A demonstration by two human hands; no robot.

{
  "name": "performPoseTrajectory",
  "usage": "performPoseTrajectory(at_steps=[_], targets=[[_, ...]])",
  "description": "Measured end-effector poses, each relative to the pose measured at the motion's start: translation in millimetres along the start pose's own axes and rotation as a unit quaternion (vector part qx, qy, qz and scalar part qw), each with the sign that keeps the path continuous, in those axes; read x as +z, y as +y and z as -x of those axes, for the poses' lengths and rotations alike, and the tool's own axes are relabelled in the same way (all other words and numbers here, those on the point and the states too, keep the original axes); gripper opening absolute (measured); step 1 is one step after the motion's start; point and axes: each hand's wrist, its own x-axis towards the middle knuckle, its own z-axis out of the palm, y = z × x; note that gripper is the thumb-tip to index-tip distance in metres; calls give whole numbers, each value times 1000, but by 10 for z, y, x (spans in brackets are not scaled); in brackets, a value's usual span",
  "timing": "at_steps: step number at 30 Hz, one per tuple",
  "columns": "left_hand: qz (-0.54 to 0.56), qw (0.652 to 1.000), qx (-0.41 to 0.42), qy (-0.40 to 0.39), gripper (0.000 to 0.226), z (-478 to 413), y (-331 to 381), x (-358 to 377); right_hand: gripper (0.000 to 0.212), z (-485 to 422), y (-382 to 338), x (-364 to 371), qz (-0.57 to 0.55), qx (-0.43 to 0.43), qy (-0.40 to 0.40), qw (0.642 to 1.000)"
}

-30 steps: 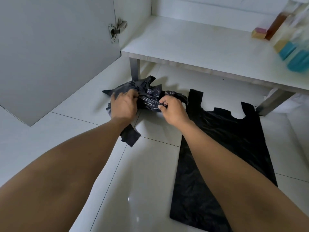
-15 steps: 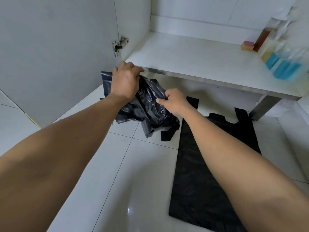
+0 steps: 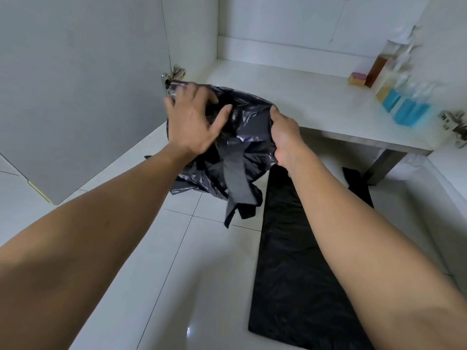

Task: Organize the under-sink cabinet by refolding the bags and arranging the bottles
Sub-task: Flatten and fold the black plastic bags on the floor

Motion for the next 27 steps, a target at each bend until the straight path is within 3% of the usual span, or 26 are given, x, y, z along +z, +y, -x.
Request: performPoseTrajectory(at_steps=[2, 4, 5, 7, 9, 12, 15, 17, 18, 20, 23, 27], targets=[[141, 975, -88, -149, 58, -6, 182, -16, 29, 24, -76, -24, -49, 14, 19, 999], [278, 890, -222, -285, 63, -53, 354, -18, 30, 74, -123, -58, -84, 31, -1, 996], [308, 863, -254, -311, 57, -83, 381, 8, 31, 102, -135, -74, -88, 38, -18, 995], [279, 877, -256, -295, 33, -147, 351, 42, 29, 156, -136, -107, -32, 34, -58, 997], [232, 902, -245, -268, 25, -216, 279, 29, 25, 207, -91, -140, 69, 15, -60, 996], [137, 927, -214, -277, 24, -283, 209, -34, 29, 196, 34, -189, 138, 2, -49, 989], [109, 936, -201, -268, 16, -313, 168, -84, 32, 189, 154, -167, 200, 18, -86, 976], [90, 946, -188, -248, 27, -318, 151, -119, 33, 212, 190, -155, 250, 23, -133, 959], [82, 950, -180, -241, 33, -326, 143, -136, 45, 217, 203, -145, 271, 21, -149, 951], [92, 955, -158, -234, 38, -355, 149, -196, 75, 190, 212, -111, 264, -5, -113, 958], [149, 942, -101, -285, 45, -419, 192, -330, 78, 106, 185, -106, 178, -88, -2, 980], [271, 910, -101, -298, 38, -542, 312, -530, 110, 30, 115, -178, 142, -54, -94, 984]])
